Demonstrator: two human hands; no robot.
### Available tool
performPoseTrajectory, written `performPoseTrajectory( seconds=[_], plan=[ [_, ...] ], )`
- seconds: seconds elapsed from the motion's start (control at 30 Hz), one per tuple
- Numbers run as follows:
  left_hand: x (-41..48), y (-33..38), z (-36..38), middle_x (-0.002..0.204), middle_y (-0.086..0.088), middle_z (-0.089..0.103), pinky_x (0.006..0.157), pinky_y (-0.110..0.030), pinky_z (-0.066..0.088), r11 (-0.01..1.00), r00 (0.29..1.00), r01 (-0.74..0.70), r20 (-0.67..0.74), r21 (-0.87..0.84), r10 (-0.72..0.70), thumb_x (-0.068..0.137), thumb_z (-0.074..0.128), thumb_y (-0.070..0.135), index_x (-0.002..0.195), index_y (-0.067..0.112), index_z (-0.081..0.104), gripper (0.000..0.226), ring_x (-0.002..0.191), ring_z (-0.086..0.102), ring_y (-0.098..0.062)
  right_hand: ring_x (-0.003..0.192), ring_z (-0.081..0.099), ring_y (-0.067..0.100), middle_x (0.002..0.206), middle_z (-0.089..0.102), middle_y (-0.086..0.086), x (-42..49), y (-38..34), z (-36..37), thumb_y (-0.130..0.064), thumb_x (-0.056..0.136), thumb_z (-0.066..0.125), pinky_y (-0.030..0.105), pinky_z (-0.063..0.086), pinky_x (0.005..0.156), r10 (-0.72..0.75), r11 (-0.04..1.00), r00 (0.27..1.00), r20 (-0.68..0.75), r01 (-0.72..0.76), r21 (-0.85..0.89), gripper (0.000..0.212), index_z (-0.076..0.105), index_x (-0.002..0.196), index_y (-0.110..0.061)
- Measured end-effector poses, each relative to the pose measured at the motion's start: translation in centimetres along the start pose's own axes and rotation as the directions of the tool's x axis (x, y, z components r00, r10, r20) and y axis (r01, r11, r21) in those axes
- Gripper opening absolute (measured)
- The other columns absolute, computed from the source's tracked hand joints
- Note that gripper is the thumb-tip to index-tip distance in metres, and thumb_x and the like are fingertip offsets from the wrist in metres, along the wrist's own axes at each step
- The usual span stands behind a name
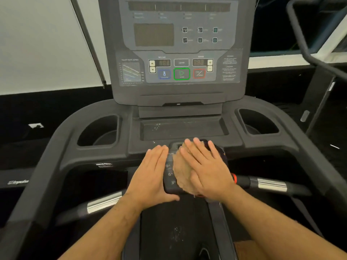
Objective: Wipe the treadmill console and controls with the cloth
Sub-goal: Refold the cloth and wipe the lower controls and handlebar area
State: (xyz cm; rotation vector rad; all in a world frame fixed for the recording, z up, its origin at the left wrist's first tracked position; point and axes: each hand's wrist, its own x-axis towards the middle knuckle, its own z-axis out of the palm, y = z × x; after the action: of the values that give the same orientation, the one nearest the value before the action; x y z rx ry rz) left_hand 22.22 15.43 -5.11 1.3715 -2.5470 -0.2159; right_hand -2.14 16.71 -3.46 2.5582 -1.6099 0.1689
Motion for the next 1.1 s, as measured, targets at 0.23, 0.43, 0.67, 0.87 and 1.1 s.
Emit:
performPoseTrajectory(
  seconds=[0.23,0.43,0.67,0.87,1.1],
  plan=[
    [-0.6,-0.4,-0.9,0.175,-0.014,0.013,0.131,-0.052,0.019,0.996,0.996,-0.087,-0.004,0.001,0.087,0.075,0.061,0.087,0.165,0.006,0.01,0.131,0.163,0.007,-0.027,0.166,-0.001,0.027,0.178,0.007,0.008,-0.4,-1.8,1.1,-0.049,0.103,0.045,0.056,0.004,0.133,-0.225,0.974,0.974,-0.028,0.226,0.024,0.075,0.019,0.168,-0.023],
    [-1.3,0.2,-2.6,0.176,-0.008,0.004,0.133,-0.049,0.009,0.996,0.995,-0.093,-0.028,-0.001,0.093,0.097,0.051,0.047,0.166,0.009,0.013,0.087,0.163,-0.005,-0.02,0.165,0.009,0.028,0.176,0.018,0.013,0.6,-1.6,1.1,-0.054,0.106,0.04,0.06,0.011,0.132,0.158,0.979,0.977,-0.141,-0.136,0.152,0.076,0.026,0.165,-0.008],
    [4.0,7.6,1.6,0.174,-0.018,0.013,0.13,-0.058,0.01,0.988,0.997,0.017,-0.081,0.152,-0.005,0.107,0.028,0.041,0.163,0.004,0.023,0.068,0.162,0.001,-0.033,0.164,0.018,0.026,0.173,0.025,0.011,0.3,0.4,1.6,-0.02,0.105,0.027,0.052,0.008,0.134,0.322,0.886,0.922,-0.214,-0.214,0.411,0.058,0.036,0.16,-0.004],
    [1.2,8.4,2.3,0.174,-0.023,0.003,0.13,-0.061,0.011,0.936,0.938,0.33,-0.15,0.121,-0.311,0.106,0.035,0.054,0.164,0.0,0.007,0.085,0.162,-0.001,-0.037,0.164,0.015,0.027,0.175,0.023,0.012,-1.3,1.7,2.2,-0.049,0.111,0.017,0.057,0.009,0.133,0.263,0.932,0.946,-0.192,-0.197,0.305,0.069,0.027,0.164,-0.007],
    [4.5,7.0,1.2,0.175,-0.018,0.003,0.13,-0.057,0.008,0.954,0.98,0.191,-0.097,0.23,-0.173,0.107,0.026,0.056,0.166,0.005,0.011,0.079,0.163,0.0,-0.034,0.164,0.017,0.026,0.174,0.025,0.011,-1.4,2.3,2.6,-0.06,0.109,0.019,0.061,0.012,0.132,0.268,0.886,0.934,-0.234,-0.143,0.441,0.077,0.026,0.164,-0.006]
  ],
)
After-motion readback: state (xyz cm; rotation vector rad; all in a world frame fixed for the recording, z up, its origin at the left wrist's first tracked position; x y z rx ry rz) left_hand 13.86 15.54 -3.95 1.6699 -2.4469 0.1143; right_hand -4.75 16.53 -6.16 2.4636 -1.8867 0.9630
